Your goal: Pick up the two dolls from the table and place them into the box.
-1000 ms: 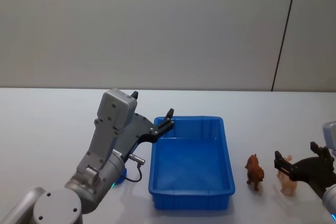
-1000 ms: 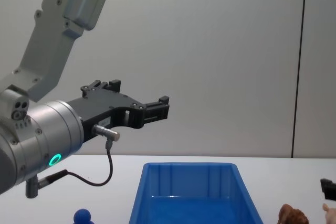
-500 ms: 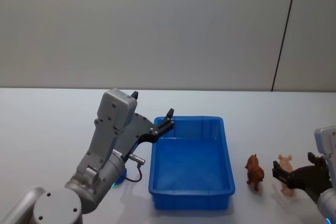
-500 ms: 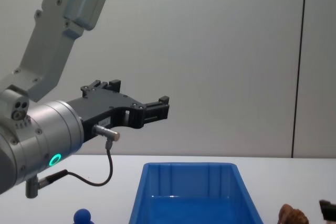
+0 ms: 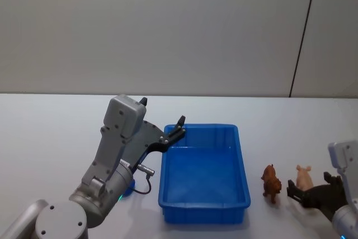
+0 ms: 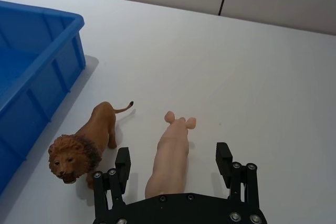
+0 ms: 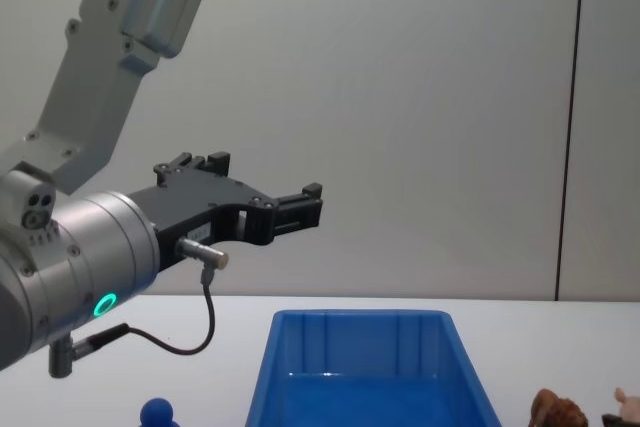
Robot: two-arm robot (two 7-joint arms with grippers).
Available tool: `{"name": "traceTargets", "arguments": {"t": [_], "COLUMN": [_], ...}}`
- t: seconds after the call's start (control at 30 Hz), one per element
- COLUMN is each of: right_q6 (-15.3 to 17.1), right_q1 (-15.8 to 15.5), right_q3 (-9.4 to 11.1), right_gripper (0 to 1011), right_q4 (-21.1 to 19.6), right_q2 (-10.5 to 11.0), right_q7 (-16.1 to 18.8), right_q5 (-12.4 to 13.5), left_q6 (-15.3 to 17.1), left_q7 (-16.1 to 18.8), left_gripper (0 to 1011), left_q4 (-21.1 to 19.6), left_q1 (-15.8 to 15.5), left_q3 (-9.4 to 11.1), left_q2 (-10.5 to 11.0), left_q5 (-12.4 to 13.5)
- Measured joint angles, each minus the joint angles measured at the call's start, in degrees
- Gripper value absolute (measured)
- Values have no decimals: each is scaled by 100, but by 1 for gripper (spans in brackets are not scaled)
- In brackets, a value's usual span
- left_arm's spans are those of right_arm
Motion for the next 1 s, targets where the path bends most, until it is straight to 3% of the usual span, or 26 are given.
{"name": "traceTargets", "arguments": {"t": [0.37,0.63,1.0], "right_q6": [148,231,252], "right_q1": [95,134,136], "right_q3": [20,59,112], "right_gripper": [976,781,415], "right_q4": [228,337,356], "right_q2": [-92,-129,-143], "right_q7": [-9,-11,0], "right_q5": [185,335,523], "left_q6": [0,0,0], "left_q7": [0,0,0], "left_gripper": [1001,1001,1001], "left_q4": [0,0,0], "left_q1": [0,0,0], "left_q3": [0,0,0], "left_q2": [0,0,0], "left_q5": [0,0,0]}}
